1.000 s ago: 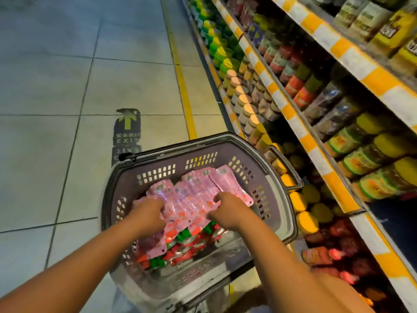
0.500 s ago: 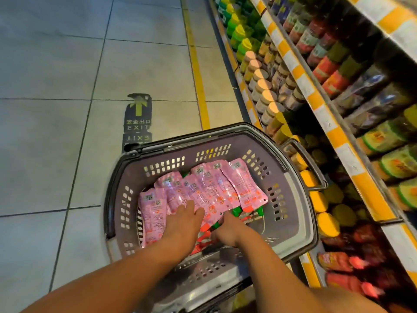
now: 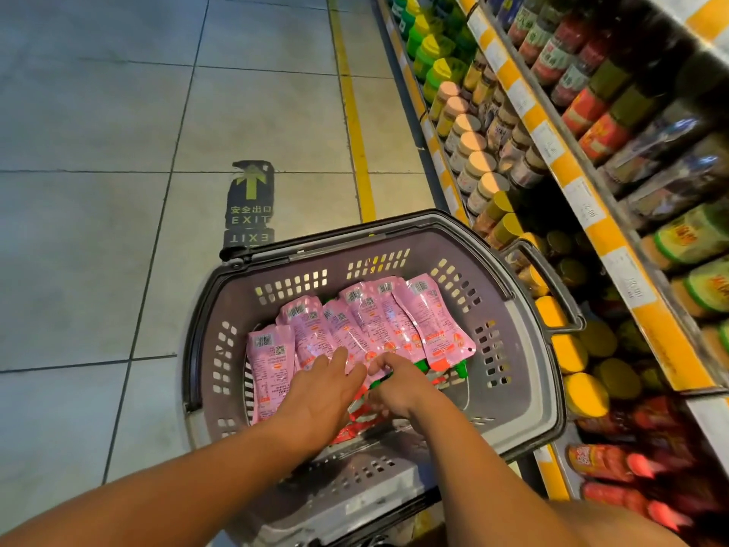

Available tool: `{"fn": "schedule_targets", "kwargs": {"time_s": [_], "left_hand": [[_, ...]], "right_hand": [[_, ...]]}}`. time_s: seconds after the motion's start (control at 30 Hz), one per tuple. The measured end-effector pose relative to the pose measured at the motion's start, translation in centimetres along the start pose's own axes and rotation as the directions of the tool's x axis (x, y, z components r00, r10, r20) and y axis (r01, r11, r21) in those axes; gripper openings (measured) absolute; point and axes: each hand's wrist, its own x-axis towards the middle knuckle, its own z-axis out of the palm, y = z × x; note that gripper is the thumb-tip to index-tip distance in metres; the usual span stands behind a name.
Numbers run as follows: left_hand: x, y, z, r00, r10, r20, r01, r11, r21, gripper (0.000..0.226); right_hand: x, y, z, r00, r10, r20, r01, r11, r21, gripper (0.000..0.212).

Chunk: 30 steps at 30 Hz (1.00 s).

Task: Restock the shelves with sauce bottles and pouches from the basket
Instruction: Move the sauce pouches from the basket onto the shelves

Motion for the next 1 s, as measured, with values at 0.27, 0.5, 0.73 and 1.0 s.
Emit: {"fn": "schedule_targets", "kwargs": {"time_s": [0.27,0.5,0.73,1.0], "left_hand": [[-1.2,-1.7,-0.9,0.975,0.174,0.137,-0.193,0.971,0.142,0.042],[-1.8,-1.7,-2.0,0.977,0.096,0.189,-0.142,0.958,0.248,0.039],[-2.7,-3.6,-4.3,0.988,0.152,0.006,-0.152,0.98,0.127,0.038],[-0.6,-8.5,-9.2,0.933,0.141,-0.331,-0.149,0.989,0.002,0.044]], "right_hand": [[0.0,-1.4,0.9,0.973,-0.2,-0.118,0.183,0.973,-0.138,0.021],[-1.2,-3.6,0.5,0.861,-0.408,-0.303,0.323,0.9,-0.293,0.036],[-2.7,-5.3,-0.1,0.718,-0.581,-0.383,0.341,0.774,-0.534,0.024],[-4.3,-5.8,-1.6,0.57,-0.672,-0.473,0.363,0.723,-0.588,0.018]]}}
